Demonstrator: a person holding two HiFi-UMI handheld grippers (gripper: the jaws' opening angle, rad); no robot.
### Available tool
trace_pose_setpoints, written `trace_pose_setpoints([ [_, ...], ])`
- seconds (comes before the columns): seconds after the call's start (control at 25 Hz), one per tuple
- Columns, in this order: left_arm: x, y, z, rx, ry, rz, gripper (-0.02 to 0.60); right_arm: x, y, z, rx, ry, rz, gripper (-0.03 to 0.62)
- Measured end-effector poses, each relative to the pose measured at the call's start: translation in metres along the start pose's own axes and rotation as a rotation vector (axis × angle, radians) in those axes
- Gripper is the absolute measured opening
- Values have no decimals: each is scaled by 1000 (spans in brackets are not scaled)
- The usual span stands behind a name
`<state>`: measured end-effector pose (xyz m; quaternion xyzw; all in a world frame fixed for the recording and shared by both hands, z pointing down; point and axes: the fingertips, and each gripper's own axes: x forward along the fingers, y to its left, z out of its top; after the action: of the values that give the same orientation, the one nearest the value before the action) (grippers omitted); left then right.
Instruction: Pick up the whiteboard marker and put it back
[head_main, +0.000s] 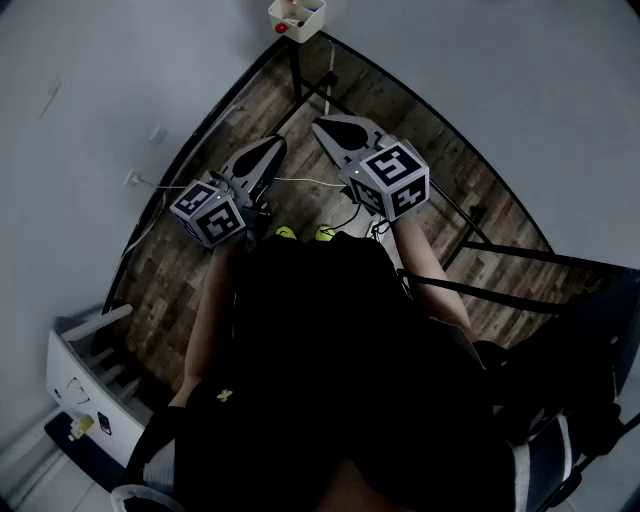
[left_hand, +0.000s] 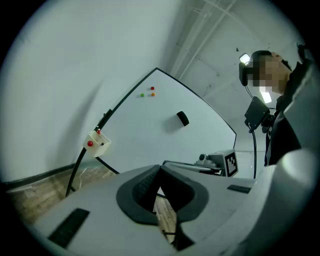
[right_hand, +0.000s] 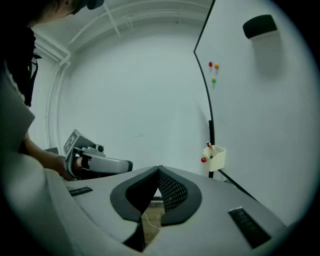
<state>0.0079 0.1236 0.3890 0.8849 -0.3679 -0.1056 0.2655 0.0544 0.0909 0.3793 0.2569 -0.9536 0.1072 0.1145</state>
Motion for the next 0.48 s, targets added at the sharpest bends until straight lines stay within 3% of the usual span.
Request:
trace_pose_setpoints([
  [0.32, 9, 5, 4, 12, -8, 37, 15, -4, -22, 3, 9, -26, -3, 3],
  [0.48, 21, 4, -5, -19, -7, 56, 15, -8, -40, -8, 40, -17, -1, 4],
])
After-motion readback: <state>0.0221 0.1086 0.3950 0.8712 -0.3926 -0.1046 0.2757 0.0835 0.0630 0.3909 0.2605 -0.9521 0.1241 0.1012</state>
